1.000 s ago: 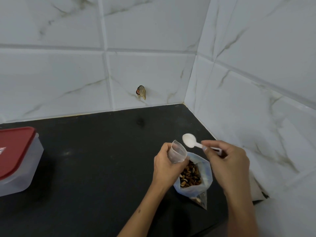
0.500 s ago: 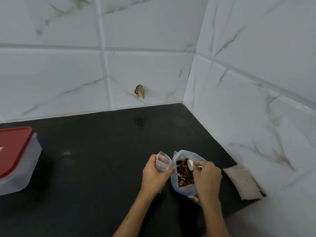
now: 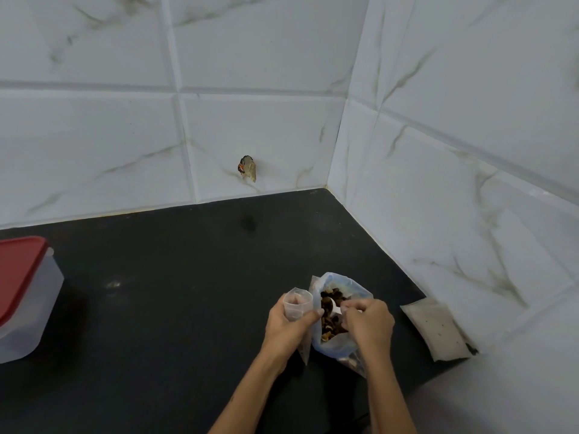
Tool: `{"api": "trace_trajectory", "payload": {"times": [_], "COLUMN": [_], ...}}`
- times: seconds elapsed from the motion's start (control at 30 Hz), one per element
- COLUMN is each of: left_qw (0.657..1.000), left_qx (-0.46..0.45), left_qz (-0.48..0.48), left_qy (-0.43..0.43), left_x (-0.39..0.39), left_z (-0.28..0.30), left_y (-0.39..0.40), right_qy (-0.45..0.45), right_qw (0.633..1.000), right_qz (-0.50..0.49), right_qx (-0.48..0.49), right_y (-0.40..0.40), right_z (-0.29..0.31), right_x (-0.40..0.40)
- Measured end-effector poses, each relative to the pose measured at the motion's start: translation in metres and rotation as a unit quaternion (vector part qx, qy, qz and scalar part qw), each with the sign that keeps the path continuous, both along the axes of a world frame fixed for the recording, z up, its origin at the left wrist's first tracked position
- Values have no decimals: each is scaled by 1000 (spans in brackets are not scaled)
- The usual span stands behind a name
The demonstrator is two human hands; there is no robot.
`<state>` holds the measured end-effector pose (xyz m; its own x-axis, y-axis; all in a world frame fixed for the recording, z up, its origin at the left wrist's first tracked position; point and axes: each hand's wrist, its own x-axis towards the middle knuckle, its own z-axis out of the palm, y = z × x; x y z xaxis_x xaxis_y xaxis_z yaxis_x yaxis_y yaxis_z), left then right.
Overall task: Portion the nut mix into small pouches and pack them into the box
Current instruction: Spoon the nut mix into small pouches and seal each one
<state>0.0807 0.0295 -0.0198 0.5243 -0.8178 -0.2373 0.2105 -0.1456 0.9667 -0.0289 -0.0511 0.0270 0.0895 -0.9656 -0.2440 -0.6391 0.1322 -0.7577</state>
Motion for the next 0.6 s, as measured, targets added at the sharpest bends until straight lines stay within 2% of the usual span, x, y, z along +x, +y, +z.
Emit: {"api": "trace_trajectory", "payload": {"times": [0.1,0.23,0.33,0.47,0.6], "left_qw": [1000,1000,1000,998,991], "left_qx": [-3,1,5,16,23], "left_qz": [-8,-18,-26,-29,15], "left_qy": [3,9,0,-48,-132], "left_x": [-1,1,0,0,1], "left_z": [1,2,5,9,17], "left_y": [2,5,6,7,9], "right_qy": [-77,-192,-225,-237,-247], "right_qw": [995,963,948,944,946], "right_qz": [-45,-127,-140,-163,-181], "right_qx": [45,141,177,165,103], "right_y": [0,-10,-13,-16,-18], "right_z": [-2,2,3,4,6], "right_x": [1,-7,-9,-16,-28]}}
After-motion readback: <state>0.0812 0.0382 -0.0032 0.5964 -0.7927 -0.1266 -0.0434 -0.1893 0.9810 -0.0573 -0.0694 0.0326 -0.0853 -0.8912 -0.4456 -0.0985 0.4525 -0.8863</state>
